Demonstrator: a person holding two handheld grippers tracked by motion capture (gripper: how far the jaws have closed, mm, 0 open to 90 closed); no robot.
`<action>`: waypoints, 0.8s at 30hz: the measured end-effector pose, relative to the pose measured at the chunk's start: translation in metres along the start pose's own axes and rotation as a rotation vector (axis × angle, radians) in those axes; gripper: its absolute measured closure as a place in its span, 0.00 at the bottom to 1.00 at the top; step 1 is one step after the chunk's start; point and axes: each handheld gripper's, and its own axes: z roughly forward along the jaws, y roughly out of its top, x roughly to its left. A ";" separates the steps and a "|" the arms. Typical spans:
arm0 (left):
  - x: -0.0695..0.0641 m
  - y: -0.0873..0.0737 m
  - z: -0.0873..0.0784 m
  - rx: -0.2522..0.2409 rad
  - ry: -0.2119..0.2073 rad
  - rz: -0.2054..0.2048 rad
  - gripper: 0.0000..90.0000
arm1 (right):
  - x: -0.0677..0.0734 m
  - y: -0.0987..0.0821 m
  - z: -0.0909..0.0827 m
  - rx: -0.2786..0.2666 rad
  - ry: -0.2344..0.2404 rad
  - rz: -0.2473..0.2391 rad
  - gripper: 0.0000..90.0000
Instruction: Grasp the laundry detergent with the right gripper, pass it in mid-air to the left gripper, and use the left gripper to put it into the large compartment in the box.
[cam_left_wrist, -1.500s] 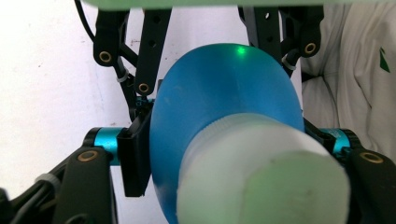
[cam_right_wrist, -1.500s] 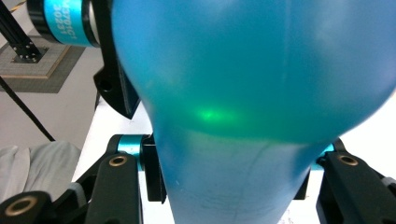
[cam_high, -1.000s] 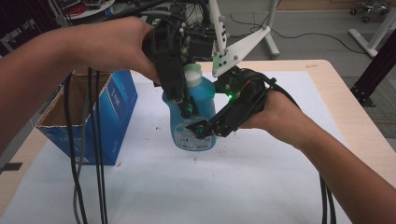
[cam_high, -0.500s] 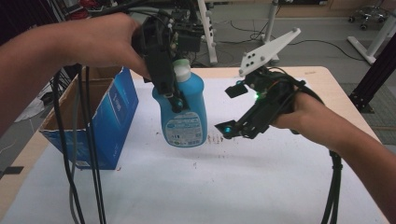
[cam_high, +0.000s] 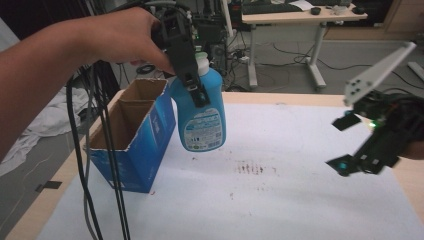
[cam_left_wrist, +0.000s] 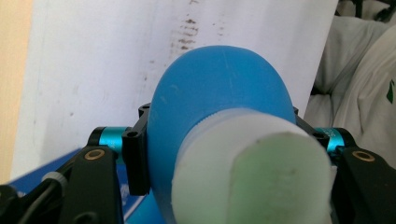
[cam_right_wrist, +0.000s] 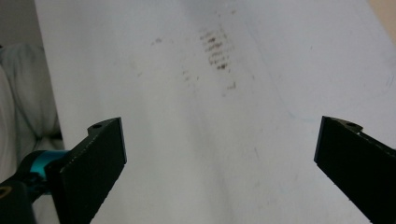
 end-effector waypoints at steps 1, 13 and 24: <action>0.001 -0.002 -0.005 0.000 0.003 -0.022 0.42 | -0.001 -0.003 -0.004 0.015 0.004 0.001 0.02; 0.012 -0.029 -0.047 -0.036 0.047 -0.173 0.42 | -0.011 -0.030 -0.036 0.099 -0.005 0.005 0.02; 0.017 -0.059 -0.082 -0.037 0.063 -0.244 0.42 | -0.018 -0.040 -0.046 0.096 -0.005 0.047 0.02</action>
